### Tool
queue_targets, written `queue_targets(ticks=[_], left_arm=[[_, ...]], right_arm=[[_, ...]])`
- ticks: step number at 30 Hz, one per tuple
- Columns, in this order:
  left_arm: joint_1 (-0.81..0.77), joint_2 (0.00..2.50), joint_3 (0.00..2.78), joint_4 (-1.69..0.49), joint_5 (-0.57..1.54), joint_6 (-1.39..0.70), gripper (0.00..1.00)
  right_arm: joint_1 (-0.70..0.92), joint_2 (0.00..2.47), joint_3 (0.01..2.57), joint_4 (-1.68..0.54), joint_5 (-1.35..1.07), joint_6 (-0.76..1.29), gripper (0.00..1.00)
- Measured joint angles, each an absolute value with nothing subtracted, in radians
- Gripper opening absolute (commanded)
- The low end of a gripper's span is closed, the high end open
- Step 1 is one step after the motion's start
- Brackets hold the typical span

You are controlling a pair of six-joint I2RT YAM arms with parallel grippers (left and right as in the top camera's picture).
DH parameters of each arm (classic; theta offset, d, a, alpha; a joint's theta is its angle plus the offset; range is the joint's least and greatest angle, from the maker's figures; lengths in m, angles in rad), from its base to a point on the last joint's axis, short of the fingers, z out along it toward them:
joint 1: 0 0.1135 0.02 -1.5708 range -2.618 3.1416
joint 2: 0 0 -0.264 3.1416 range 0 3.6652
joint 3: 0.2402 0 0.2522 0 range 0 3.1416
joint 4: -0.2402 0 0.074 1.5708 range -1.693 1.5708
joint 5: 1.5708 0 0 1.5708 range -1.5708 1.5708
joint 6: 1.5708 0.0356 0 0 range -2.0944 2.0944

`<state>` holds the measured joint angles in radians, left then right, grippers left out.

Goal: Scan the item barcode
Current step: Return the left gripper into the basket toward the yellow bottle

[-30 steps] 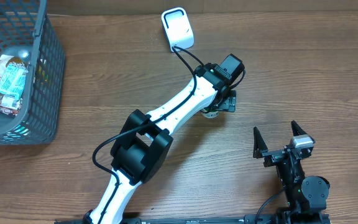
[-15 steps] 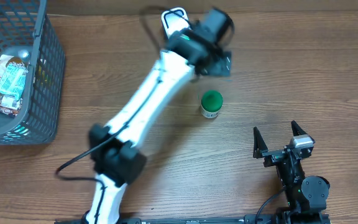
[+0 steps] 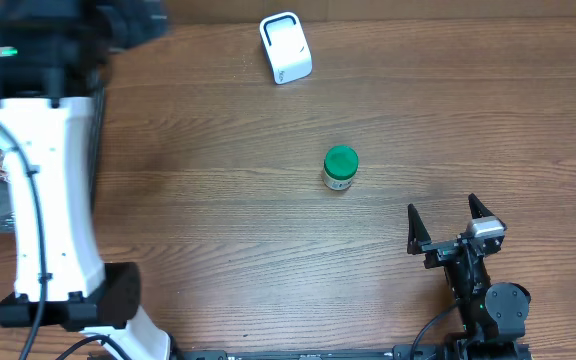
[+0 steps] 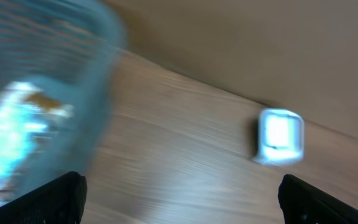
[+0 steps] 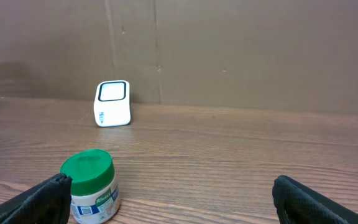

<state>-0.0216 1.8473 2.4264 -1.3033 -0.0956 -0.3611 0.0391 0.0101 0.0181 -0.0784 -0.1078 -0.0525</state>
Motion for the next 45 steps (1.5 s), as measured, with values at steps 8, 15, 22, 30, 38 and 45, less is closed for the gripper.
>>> queue_targets(ticks=[8, 15, 22, 30, 38, 45], left_arm=[[0.315, 1.851, 2.426, -1.302, -0.106, -0.193, 1.00], [0.484, 1.940, 2.428, -1.301, -0.036, -0.038, 1.00], [0.544, 2.134, 2.428, -1.299, 0.109, 0.093, 0.99], [0.540, 2.287, 2.428, -1.280, 0.210, 0.198, 0.98], [0.523, 2.379, 2.428, -1.260, 0.249, 0.244, 0.81], [0.517, 2.423, 2.428, -1.257, 0.255, 0.255, 0.64]], right_arm=[[0.039, 0.010, 0.018, -0.079, -0.109, -0.052, 1.00], [0.039, 0.010, 0.018, -0.078, -0.108, -0.052, 1.00], [0.039, 0.010, 0.018, -0.078, -0.109, -0.052, 1.00], [0.039, 0.010, 0.018, -0.078, -0.108, -0.052, 1.00], [0.039, 0.010, 0.018, -0.078, -0.108, -0.052, 1.00], [0.039, 0.010, 0.018, -0.078, -0.109, -0.052, 1.00]])
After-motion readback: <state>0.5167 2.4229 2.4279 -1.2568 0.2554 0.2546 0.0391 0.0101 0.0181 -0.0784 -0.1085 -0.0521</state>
